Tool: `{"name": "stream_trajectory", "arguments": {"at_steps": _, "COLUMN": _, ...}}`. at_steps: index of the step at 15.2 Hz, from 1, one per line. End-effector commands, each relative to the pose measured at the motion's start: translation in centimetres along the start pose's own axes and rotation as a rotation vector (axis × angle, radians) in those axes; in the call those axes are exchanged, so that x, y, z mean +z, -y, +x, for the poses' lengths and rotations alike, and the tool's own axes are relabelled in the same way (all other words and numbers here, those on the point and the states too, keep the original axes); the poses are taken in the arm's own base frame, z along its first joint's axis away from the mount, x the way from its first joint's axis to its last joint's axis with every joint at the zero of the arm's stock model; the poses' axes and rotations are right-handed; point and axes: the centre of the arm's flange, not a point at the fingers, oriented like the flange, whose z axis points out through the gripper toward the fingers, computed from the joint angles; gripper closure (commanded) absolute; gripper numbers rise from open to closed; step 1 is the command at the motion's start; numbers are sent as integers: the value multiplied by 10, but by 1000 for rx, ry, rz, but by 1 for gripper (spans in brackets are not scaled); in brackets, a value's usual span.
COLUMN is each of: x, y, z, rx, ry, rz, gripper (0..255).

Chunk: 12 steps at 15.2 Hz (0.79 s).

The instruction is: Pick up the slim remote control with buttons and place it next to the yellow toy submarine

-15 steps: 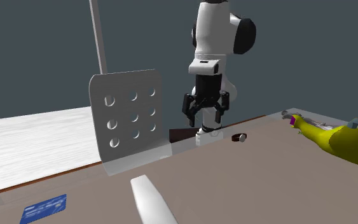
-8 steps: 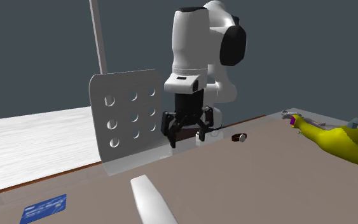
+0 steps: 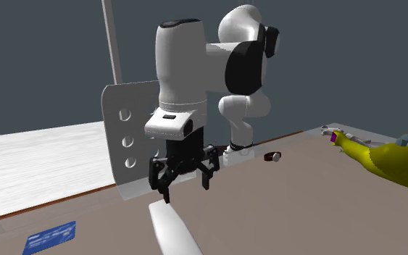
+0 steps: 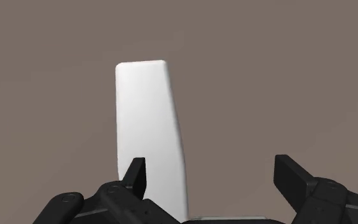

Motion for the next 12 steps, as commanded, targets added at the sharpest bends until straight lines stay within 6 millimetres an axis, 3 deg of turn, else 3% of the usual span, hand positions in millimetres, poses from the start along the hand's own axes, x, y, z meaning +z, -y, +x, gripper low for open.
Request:
{"name": "stream_trajectory", "arguments": {"at_steps": 1, "x": 10, "y": -23, "z": 13, "rx": -21, "ry": -3, "rz": 3, "gripper": 0}}
{"name": "stream_trajectory", "arguments": {"at_steps": 4, "x": 20, "y": -49, "z": 27, "rx": -42, "ry": -6, "rz": 6, "gripper": 0}}
{"name": "stream_trajectory", "arguments": {"at_steps": 12, "x": 60, "y": -49, "z": 27, "rx": -42, "ry": -6, "rz": 6, "gripper": 0}}
